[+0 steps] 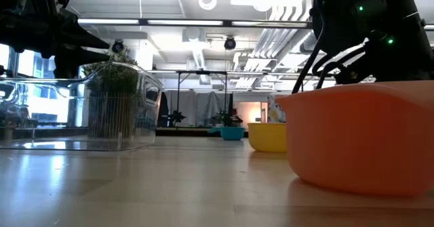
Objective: Nest measuring cups in basket
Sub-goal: Stack the green measuring cup on top of the orange measuring cup
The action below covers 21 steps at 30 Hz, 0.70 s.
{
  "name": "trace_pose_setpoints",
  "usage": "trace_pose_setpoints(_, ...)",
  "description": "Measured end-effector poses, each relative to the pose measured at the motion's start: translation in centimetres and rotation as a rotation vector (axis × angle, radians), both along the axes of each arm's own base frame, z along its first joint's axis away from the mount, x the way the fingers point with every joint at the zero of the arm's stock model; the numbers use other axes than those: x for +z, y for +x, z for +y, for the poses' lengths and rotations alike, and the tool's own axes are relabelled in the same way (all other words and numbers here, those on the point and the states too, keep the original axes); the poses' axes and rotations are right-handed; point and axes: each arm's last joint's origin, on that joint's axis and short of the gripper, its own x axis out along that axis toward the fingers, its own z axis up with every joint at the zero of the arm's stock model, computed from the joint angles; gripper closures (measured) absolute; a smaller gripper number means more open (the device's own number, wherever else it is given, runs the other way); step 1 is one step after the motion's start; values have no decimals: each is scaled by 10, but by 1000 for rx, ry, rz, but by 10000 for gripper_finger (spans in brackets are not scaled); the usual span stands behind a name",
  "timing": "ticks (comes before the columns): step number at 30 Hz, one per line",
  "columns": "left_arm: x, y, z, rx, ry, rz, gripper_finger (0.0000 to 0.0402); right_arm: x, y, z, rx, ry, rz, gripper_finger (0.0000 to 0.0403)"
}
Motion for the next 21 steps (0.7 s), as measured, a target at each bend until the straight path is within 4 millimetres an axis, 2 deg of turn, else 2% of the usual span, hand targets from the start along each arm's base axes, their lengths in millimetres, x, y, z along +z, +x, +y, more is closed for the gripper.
trace_pose_setpoints(8, 0, 0, 0, 1, 1, 0, 298, 0, 0, 1, -20, 19, 6, 391)
trace_pose_setpoints(15, 0, 0, 0, 1, 1, 0, 298, 2, 0, 2, -80, 34, 14, 394)
trace_pose_setpoints(21, 0, 0, 0, 1, 0, 0, 298, 17, 10, 6, -141, 41, -16, 397)
